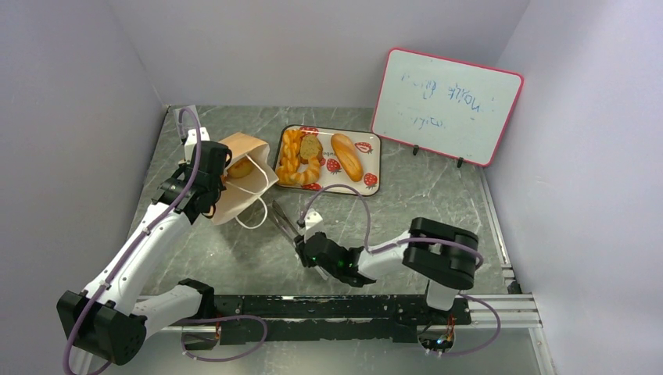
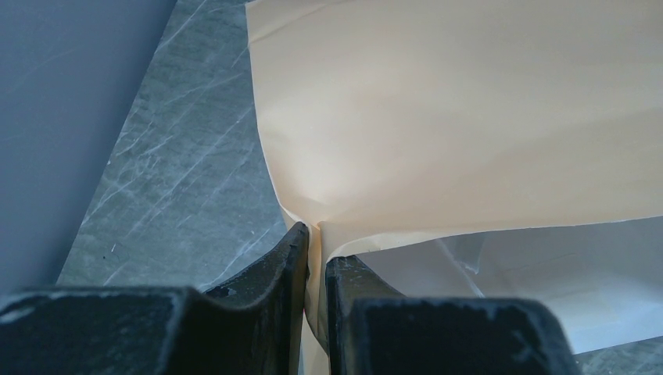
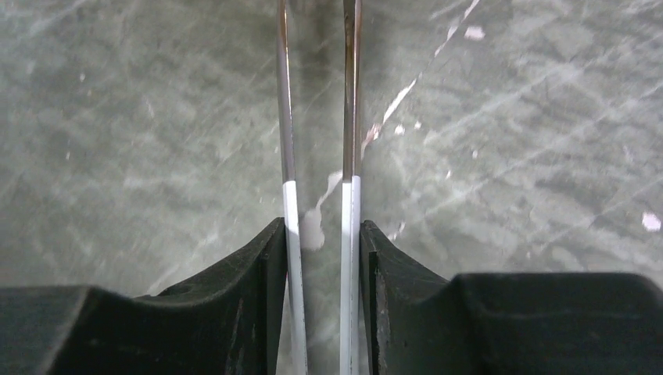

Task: Take the fake bread out of the paper bag
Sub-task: Take out the fake bread from the paper bag.

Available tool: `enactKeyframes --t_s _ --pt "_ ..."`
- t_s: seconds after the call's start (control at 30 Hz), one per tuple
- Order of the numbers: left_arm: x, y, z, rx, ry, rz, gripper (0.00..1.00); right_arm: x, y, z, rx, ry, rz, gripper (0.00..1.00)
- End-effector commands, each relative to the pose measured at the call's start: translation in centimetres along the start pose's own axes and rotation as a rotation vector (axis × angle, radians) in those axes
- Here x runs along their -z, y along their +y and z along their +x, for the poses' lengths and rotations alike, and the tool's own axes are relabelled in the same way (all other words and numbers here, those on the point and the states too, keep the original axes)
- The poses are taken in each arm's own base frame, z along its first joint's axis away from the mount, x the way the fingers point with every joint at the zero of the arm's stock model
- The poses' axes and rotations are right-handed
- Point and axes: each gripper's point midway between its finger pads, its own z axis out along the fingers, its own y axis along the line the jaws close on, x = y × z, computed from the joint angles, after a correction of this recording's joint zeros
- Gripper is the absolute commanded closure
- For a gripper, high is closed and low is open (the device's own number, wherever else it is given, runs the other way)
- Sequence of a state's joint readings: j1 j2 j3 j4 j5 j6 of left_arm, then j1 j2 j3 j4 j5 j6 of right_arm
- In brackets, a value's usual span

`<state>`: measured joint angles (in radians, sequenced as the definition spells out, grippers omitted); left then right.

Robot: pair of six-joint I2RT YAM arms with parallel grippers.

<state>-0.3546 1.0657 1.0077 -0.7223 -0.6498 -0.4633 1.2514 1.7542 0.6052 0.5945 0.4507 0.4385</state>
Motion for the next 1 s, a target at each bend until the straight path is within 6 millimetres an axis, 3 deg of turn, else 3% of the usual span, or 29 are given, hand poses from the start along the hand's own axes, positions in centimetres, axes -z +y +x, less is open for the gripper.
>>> enactKeyframes --t_s 0.0,0.17,0.4,0.73,0.97 --pt "0.0 0.0 -0.8 0.040 -0.023 0.001 0.93 3.0 -0.6 3.1 0.027 0.185 -0.023 0.67" --pt "-0.6 -0.2 0.1 0.047 -0.013 -0.001 0.93 6.2 0.6 -1.4 -0.045 0.194 -0.073 0.68" --pt "-1.0 -0.8 2.3 0.079 0.027 0.032 0.93 10.6 0.0 -7.6 -0.153 0.181 -0.076 0.68" --pt "-0.8 -1.7 4.0 0.110 0.056 0.101 0.93 14.1 0.1 -15.3 -0.244 0.134 -0.055 0.68" --pt "-0.5 -2.2 3.9 0.119 0.046 0.129 0.93 14.2 1.2 -16.5 -0.287 0.176 -0.080 0.68"
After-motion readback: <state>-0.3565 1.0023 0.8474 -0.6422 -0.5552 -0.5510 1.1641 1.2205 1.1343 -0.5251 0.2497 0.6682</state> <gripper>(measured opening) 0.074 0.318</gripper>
